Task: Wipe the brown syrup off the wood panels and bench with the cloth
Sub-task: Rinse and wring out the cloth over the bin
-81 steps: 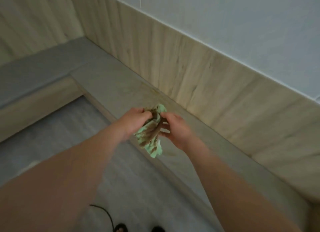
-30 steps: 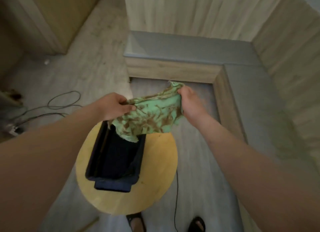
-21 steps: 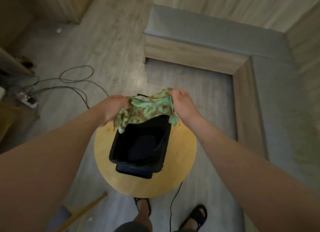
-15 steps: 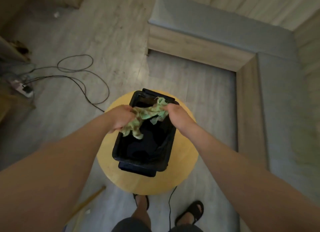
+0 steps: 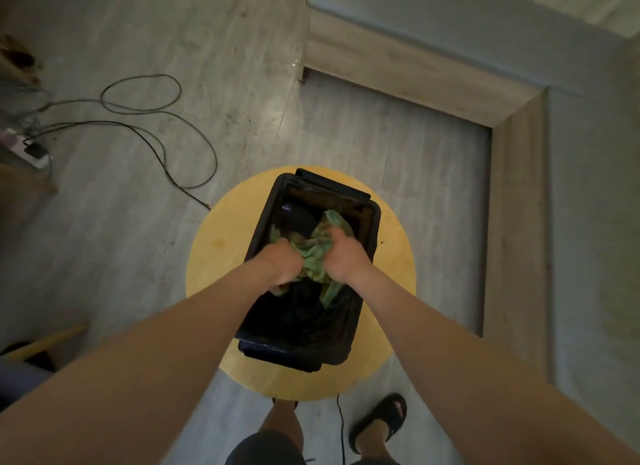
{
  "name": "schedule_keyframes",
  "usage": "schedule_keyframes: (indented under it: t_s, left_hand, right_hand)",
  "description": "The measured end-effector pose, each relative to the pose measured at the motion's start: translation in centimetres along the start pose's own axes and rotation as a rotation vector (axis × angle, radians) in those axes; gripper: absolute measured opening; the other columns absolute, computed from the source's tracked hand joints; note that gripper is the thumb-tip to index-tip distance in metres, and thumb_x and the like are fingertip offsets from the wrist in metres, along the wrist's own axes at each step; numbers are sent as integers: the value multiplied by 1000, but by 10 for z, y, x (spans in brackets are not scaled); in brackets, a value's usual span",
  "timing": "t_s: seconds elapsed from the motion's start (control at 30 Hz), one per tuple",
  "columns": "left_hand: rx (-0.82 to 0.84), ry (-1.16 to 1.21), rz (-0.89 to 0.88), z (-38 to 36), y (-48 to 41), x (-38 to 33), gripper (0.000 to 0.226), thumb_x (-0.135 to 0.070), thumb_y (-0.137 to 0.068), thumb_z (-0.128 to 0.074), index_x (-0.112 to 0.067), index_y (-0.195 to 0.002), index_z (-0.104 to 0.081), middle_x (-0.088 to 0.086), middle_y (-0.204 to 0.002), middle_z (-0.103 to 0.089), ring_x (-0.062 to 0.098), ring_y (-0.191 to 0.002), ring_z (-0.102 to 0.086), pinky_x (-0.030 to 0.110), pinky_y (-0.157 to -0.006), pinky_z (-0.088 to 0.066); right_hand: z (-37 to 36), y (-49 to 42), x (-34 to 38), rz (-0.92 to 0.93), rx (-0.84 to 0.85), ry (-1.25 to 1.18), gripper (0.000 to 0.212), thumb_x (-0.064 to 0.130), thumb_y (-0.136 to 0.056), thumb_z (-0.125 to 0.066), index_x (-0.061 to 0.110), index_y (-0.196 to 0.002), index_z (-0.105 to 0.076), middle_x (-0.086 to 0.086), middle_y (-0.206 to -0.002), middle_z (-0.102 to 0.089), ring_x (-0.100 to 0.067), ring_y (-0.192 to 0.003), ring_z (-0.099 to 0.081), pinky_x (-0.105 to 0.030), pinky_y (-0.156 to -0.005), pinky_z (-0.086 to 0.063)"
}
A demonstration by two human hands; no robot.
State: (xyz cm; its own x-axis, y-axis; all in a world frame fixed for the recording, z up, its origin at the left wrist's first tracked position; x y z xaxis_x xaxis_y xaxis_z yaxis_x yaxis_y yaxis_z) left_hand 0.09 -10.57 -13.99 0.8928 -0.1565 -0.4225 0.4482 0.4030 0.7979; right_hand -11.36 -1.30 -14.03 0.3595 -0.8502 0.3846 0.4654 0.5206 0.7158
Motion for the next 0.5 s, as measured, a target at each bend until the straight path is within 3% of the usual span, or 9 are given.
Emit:
schedule_keyframes:
  t_s: [0.07,0.13,0.23,0.33,0.43,0.5]
  left_hand:
    - [-18,132,68,-10,-15,14,55,-24,-104,-44,-14,-158,-34,20,-153,-45,39,-131,-52,40,-102,-47]
    - [24,344,130,-21,-25,21,62,-35,-104,-40,-28,-163,-21,13,-158,-41,37,-132,-50,40,-101,-48]
    - [46,648,253,-35,-42,34,58,-44,-108,-32,-32,-163,-21,9,-156,-42,36,-134,-47,47,-108,-45]
    - [79,876,335,-48,-62,48,56,-53,-108,-32,-23,-154,-43,13,-140,-57,34,-122,-57,48,-105,-49]
    - [173,1091,364,-57,-67,46,58,-61,-105,-34,-19,-135,-62,14,-121,-70,32,-102,-68,41,-80,-58]
    - [196,1144,357,-57,-70,43,58,-64,-103,-39,-21,-129,-68,14,-115,-74,32,-101,-71,41,-77,-59]
  right_hand:
    - [-10,-14,-5,-43,-14,15,68,16,-103,-48,25,-163,-18,-22,-148,-42,-40,-119,-58,-39,-90,-53]
    - [-19,-27,-11,-108,-57,-36,75,23,-104,-50,30,-164,-7,-24,-152,-34,-44,-124,-55,-43,-99,-51]
    - [-31,-49,-22,-234,-143,-132,79,29,-104,-52,25,-164,0,-24,-144,-45,-42,-124,-56,-45,-98,-51]
    - [-50,-63,-24,-279,-80,-199,57,32,-107,-47,15,-157,-25,-18,-134,-57,-38,-118,-60,-40,-93,-53]
    - [-60,-55,-10,-110,-35,-361,43,30,-108,-44,20,-150,-45,-6,-129,-61,-26,-116,-59,-35,-100,-49]
    - [-58,-39,0,19,-93,-482,30,33,-106,-49,26,-133,-60,5,-113,-67,-15,-104,-62,-33,-93,-51]
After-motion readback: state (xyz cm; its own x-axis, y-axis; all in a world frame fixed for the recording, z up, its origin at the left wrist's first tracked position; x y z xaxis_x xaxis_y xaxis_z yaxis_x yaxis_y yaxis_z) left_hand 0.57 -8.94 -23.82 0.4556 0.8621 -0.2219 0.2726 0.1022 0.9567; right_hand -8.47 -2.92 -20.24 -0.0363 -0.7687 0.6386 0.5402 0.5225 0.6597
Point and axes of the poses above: each hand's wrist, its own y-axis away from the middle knuckle, its own z-axis out of the back of the hand, x = y × z, the point moved 7 cm from there along -y, towards the middle knuckle
